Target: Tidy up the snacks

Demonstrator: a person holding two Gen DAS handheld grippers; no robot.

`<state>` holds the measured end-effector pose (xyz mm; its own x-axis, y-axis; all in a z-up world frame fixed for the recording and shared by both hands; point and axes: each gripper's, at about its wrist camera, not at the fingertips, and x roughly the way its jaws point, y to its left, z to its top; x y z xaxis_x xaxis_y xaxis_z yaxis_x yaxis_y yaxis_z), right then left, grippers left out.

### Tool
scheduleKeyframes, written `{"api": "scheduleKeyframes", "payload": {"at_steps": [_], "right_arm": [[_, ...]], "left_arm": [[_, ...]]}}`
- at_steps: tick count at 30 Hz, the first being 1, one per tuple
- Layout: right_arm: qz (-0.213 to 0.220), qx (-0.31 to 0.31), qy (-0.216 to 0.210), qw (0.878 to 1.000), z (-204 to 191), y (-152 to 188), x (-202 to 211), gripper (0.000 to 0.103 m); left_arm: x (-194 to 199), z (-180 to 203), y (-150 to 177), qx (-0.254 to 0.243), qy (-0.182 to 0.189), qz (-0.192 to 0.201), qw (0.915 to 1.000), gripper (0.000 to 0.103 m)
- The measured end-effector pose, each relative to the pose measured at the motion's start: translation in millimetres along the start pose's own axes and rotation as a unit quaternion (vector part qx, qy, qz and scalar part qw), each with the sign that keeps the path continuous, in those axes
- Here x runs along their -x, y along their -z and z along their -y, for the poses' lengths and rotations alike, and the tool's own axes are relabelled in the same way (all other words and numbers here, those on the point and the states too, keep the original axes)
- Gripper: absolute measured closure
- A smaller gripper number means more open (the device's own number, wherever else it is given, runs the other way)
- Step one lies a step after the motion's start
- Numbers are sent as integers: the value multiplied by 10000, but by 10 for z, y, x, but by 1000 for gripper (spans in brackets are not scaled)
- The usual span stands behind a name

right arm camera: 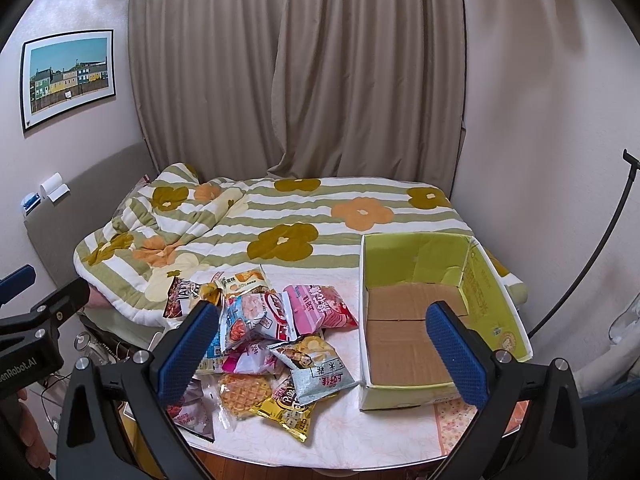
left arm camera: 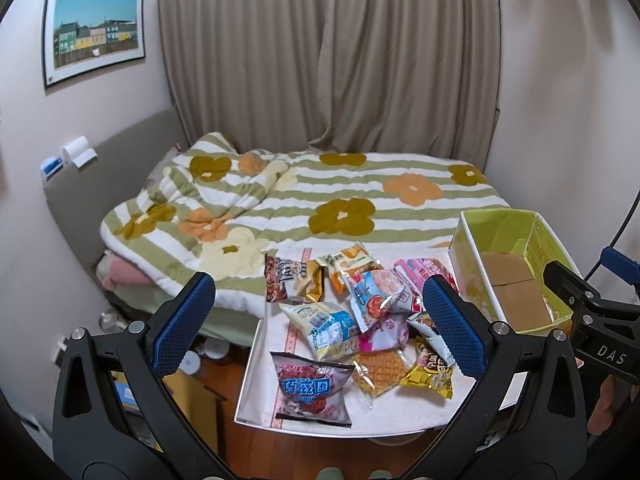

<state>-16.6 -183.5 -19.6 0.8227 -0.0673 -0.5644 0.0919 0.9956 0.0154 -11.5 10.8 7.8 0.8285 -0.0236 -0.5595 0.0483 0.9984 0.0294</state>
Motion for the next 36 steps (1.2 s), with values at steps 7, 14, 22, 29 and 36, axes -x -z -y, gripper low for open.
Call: {"api": "scheduleKeyframes", "payload": {"at_steps": [7, 14, 22, 29, 36], "right_arm": [[4, 5, 3, 10000, 4, 3, -2, 0], [4, 7, 5, 10000, -7, 5, -3, 0], [6, -2, -6, 10000, 1, 9, -1, 0], [-44, -25, -1, 10000, -78, 18, 31, 0], [-669, -69, -303, 9973, -92, 250, -229, 0]], "left_arm": [[-3, 0, -1, -7, 3, -11, 10000, 0], [-8, -4, 4, 0, 3, -28, 10000, 0], [-7, -10, 11, 14, 15, -39, 10000, 0], [-31, -68, 88, 143, -82, -204, 9997, 0], [-280, -234, 391, 382, -236, -919, 9948, 0]]}}
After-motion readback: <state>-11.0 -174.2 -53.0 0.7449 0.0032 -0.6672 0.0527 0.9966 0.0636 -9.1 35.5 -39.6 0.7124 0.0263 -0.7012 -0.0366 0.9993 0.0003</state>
